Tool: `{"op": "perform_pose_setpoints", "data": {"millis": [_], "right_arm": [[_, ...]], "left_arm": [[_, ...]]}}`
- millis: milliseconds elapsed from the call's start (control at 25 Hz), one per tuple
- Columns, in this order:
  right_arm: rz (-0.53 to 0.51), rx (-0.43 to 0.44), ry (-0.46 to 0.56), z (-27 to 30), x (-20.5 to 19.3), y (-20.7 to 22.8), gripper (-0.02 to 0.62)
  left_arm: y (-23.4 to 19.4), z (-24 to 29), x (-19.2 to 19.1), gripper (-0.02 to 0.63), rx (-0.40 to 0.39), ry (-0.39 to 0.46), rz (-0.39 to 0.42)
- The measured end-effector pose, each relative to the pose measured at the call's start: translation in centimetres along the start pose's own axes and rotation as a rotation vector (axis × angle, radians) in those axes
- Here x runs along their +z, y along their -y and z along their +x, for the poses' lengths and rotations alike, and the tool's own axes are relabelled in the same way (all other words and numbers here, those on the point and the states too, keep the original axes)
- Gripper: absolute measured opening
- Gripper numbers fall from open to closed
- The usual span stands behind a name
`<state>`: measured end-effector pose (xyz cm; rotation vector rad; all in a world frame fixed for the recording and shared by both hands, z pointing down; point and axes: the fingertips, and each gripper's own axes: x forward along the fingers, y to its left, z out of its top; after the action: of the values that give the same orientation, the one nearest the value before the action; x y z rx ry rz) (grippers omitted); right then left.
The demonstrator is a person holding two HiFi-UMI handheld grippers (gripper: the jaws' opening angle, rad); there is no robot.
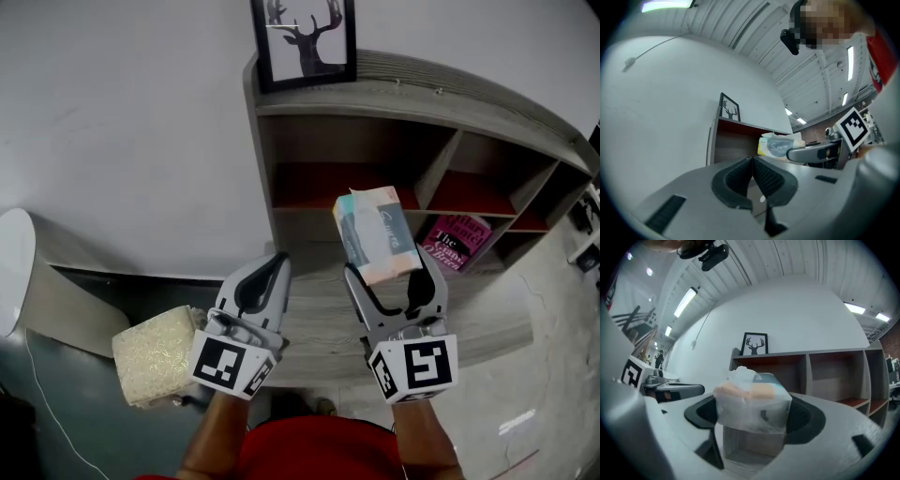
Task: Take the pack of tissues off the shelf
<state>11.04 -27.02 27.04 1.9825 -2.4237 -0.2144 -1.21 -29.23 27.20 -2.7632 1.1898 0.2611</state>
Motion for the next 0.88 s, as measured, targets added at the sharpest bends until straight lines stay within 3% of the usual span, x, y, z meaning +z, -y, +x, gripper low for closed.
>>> {"op": "perform_pose_setpoints", "data": {"millis": [880], "right_arm": [[0.003,-0.013,-0.03,-0.3,-2.0,0.8,0.399]], "left_arm": [[0.6,0.7,-0.4,0.009,-0.006,-0.015,0.018]]}}
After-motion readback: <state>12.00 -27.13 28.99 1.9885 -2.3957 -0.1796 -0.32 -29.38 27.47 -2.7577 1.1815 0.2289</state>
